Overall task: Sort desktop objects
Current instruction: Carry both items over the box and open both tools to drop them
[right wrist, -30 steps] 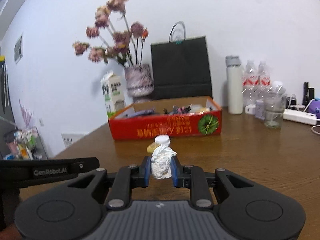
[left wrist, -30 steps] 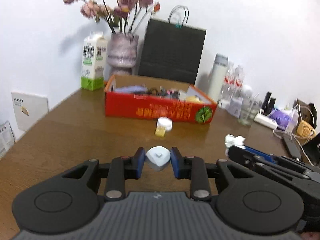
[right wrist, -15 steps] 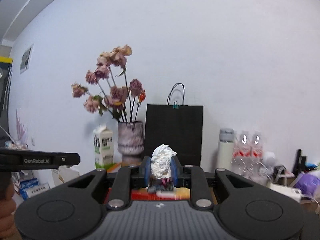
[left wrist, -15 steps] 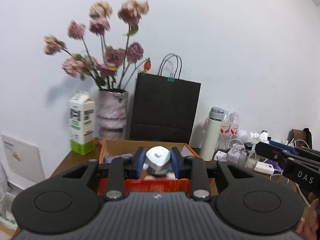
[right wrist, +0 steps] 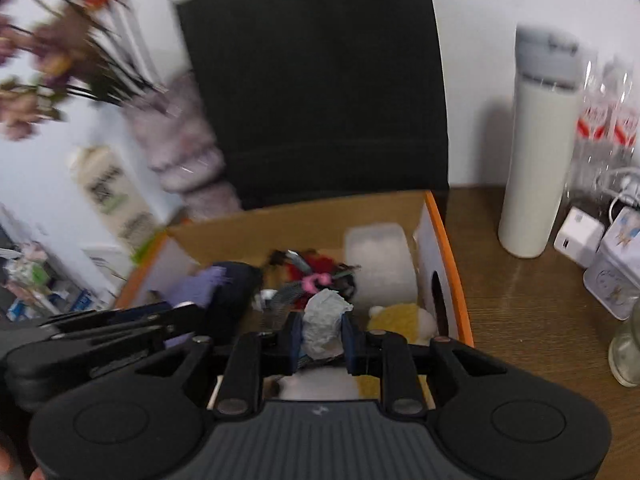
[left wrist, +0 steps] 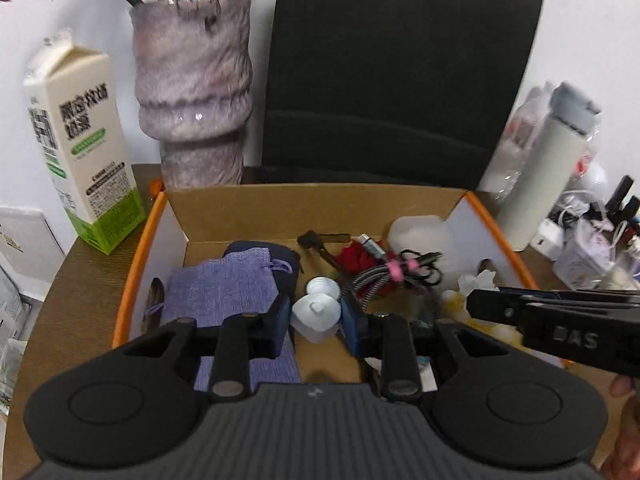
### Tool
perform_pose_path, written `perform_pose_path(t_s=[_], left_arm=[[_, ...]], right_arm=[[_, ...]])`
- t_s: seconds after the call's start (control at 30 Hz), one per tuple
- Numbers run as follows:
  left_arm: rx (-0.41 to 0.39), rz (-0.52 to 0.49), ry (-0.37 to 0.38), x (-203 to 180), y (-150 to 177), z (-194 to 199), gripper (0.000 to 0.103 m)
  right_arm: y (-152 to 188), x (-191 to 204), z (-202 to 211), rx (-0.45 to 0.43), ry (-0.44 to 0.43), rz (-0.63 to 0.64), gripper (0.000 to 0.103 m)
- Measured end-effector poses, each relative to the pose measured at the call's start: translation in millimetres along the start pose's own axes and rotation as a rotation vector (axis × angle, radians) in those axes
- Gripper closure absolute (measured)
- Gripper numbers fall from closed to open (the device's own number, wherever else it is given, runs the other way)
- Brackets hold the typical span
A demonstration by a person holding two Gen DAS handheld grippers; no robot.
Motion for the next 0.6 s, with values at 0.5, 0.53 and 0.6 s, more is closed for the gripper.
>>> perform_pose_path(t_s=[0.5,0.53,0.6], left_arm=[[-0.043,-0.014,-0.208,8.2,9.3,49.9,0.003],[-0.038,-0.024,-0.227,8.6,12.9,54.4,0.003],[-0.038,-0.031,-0.237,11.1,21.6,67.1,0.003]], right_arm=[[6.4,-0.8,25.3,-0.095,0.081,-0.012,0.024],[9.8,3.5,30.2,-0.091,0.093,0.008,0.022],[19.0,13.6,38.4,-0.083,0.133,0.060,0.020]])
Point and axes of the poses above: each gripper's, at about its wrist camera, not at the fingertips, and z roughly against the way its jaws point, x to its left, y to its underside, the point moved 2 cm from there along -z, roughly the way its jaws point, and after that the axes turned 11 degrees about x, right-handed, at the moved point
